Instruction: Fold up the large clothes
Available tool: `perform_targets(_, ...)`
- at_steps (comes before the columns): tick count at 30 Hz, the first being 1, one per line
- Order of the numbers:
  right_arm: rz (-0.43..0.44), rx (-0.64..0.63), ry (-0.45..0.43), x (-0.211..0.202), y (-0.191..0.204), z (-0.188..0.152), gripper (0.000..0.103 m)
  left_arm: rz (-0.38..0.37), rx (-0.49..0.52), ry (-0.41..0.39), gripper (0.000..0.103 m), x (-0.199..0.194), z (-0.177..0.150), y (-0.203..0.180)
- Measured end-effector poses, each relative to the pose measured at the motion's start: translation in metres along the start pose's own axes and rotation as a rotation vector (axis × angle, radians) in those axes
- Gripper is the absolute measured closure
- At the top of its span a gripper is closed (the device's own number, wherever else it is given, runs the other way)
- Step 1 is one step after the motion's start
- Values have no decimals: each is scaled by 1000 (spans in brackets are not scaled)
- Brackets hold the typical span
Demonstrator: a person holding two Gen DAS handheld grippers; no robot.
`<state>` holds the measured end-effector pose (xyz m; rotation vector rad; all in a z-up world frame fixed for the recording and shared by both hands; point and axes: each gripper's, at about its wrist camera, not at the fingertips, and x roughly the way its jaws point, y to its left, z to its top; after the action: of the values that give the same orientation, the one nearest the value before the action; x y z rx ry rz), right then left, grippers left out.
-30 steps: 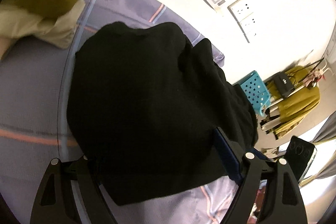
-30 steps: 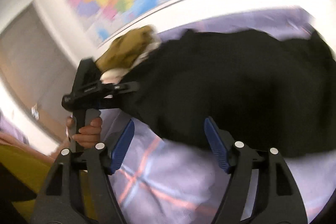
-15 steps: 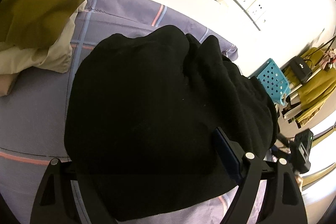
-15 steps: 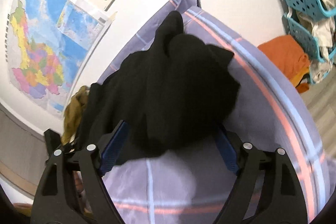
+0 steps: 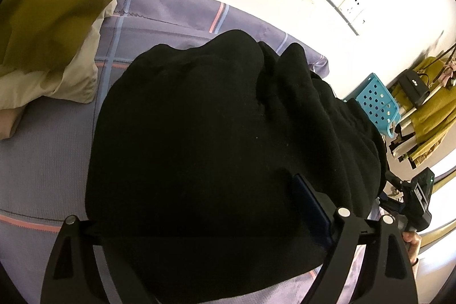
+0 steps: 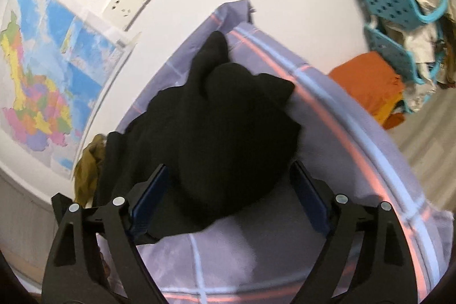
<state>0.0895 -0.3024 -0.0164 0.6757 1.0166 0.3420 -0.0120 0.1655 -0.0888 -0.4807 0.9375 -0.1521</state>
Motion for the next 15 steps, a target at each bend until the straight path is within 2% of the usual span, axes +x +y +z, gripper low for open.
perform_targets(7,14,-78,10,34,24,17,10,-2,11,2,15,0,1,1)
perform_targets(10,53,-86,17,50,34,26,10,-2,7,8,15,1,3,2)
perform_targets(14,176,-74,5,54,37,35,13,7,7,9,15,1,4,0)
perform_targets(15,151,-63,21,59,35,38,14,11,8,7,15,1,5,0)
